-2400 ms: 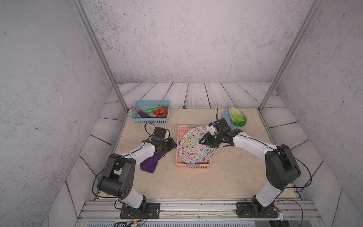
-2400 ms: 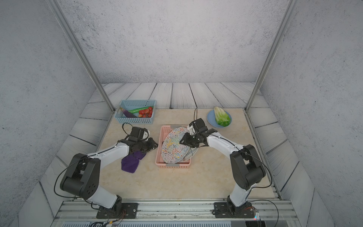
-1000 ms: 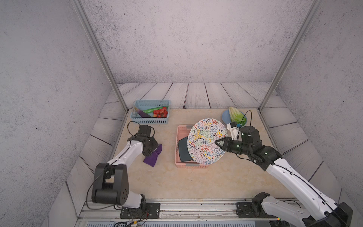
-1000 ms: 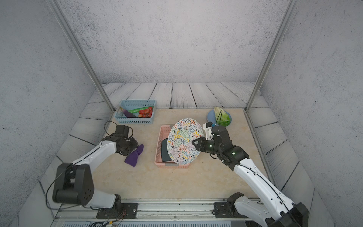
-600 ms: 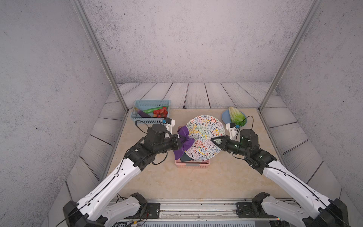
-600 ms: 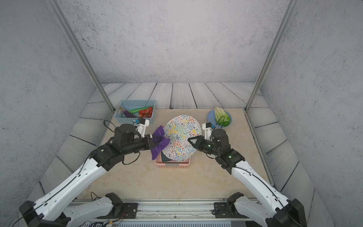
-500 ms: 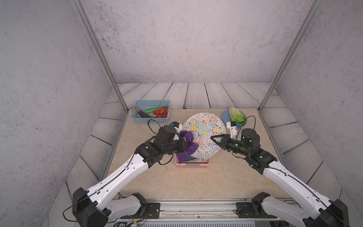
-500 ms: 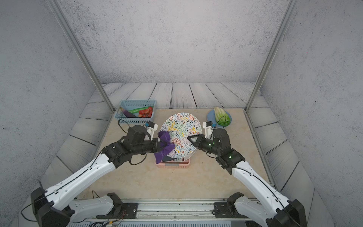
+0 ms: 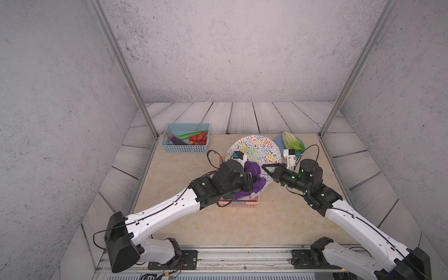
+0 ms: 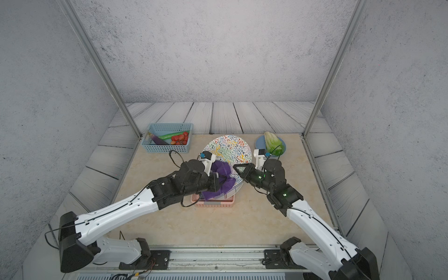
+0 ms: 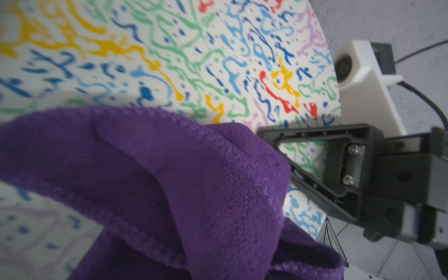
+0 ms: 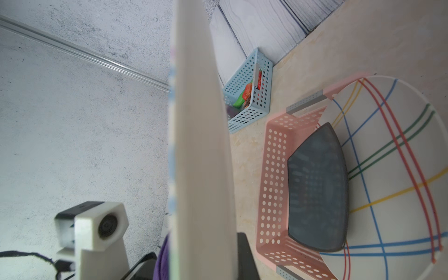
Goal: Wipe the wet plate dry
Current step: Wipe the plate with towel.
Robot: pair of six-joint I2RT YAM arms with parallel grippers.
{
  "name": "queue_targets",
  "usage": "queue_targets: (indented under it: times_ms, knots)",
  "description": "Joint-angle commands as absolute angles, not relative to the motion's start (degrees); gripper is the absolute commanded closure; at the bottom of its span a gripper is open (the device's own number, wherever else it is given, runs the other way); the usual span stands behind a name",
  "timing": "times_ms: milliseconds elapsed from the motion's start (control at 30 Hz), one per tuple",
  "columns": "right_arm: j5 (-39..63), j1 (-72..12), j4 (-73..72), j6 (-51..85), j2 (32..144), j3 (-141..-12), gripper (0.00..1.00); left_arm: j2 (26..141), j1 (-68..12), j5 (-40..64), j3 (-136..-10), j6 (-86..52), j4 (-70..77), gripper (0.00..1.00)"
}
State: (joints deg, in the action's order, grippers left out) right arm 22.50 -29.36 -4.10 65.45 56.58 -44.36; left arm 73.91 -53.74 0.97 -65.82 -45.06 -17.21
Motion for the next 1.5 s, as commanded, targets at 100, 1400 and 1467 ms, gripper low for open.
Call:
queue_targets:
  times_ms: [100,1400,1467]
  knots:
    - [28.9,-31.3,-17.2,67.8,51.4,-46.8,1.0,71.8,-44.3,-0.7,-62.5,-39.3,-26.0,1.0]
    - [15.0,-44.3,-17.9,59.0,48.3,-47.2,1.0,70.1,-35.6,10.0,-70.5,-35.6,-21.7,1.0]
    - [11.4,-44.2,-16.4,58.7,46.3,-46.3,1.0,67.8,-36.6,17.4,-66.6,-34.8,-16.5,1.0]
